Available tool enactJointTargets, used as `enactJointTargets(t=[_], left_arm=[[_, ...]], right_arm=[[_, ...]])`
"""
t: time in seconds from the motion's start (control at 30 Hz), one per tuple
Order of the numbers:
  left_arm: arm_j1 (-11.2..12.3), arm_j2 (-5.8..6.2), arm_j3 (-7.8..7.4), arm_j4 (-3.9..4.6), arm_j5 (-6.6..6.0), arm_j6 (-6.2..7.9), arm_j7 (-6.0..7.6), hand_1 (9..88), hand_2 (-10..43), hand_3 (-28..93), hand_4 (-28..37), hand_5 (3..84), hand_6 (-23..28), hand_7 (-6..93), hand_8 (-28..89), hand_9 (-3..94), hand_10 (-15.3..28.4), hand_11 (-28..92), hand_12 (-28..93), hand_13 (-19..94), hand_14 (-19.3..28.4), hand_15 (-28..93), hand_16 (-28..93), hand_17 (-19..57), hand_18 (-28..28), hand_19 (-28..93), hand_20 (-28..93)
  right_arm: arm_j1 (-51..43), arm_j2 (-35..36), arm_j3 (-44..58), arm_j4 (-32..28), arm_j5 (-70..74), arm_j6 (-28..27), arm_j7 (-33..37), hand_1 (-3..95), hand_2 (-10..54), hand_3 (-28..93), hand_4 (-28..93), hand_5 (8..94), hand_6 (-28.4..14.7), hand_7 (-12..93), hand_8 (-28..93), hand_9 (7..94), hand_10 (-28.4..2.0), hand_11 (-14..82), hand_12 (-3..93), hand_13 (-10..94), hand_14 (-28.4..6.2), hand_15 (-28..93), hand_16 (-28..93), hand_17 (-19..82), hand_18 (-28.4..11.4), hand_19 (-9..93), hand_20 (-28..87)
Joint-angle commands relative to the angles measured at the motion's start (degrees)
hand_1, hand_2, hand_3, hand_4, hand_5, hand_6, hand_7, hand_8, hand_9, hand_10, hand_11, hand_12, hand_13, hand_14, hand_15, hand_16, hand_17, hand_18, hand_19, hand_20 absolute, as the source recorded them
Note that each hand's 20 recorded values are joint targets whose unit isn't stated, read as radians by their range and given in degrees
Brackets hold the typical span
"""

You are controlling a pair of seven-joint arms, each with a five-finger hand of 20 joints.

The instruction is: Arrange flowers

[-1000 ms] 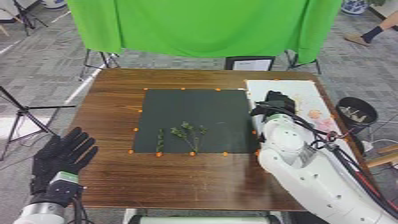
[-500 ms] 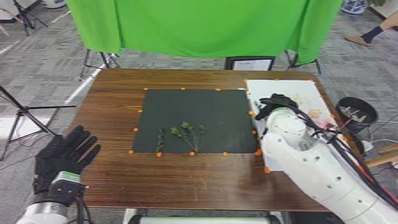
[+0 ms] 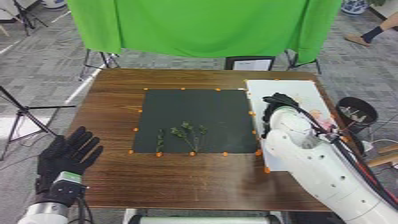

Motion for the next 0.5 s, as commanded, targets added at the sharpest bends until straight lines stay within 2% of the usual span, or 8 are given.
enactJointTargets(t=[0.03, 0.27, 0.5], left_arm=[[0.70, -0.72, -0.24, -0.09, -0.13, -0.32, -0.64, 28.6, 15.1, 74, -26.9, 49.8, 9.7, 16.8, -8, 42.1, 16.2, 26, 14, 30, 17.1, 48, -6, -5.9, 17.9, 43, 15], [1.07, -0.80, -0.07, -0.16, -0.23, -0.37, -0.49, 28.6, 15.2, 74, -26.9, 49.8, 9.8, 16.7, -8, 42.1, 16.1, 26, 14, 30, 17.1, 48, -6, -5.9, 17.9, 43, 15], [0.99, -0.76, -0.56, -0.11, 0.04, -0.50, -1.08, 28.6, 15.3, 74, -26.9, 49.8, 9.8, 16.6, -8, 42.1, 16.1, 26, 14, 30, 17.1, 48, -6, -6.0, 17.9, 43, 15]], right_arm=[[-5.49, 1.96, -0.72, -1.66, 0.23, 7.55, -5.63, 55.4, -9.5, 74, -24, 78.2, -3.5, 33, 18, 85.1, -11.0, 18.2, 47.7, 79, -7.9, 65, 34, 50, -22.1, 93, 42], [-6.42, 4.59, -0.86, -4.74, -0.63, 17.87, -7.53, 51.6, -9.5, 78, -16, 78.6, -4.2, 39, 15, 87.5, -9.1, 16.9, 47.2, 83, -4.4, 57, 39, 52, -21.0, 93, 41], [-8.70, 6.13, 1.47, -12.74, 1.12, 21.90, -8.16, 51.0, -9.5, 79, -15, 79.1, -4.5, 39, 15, 88.5, -8.9, 16.2, 47.4, 85, -3.8, 54, 40, 52, -20.7, 93, 40]])
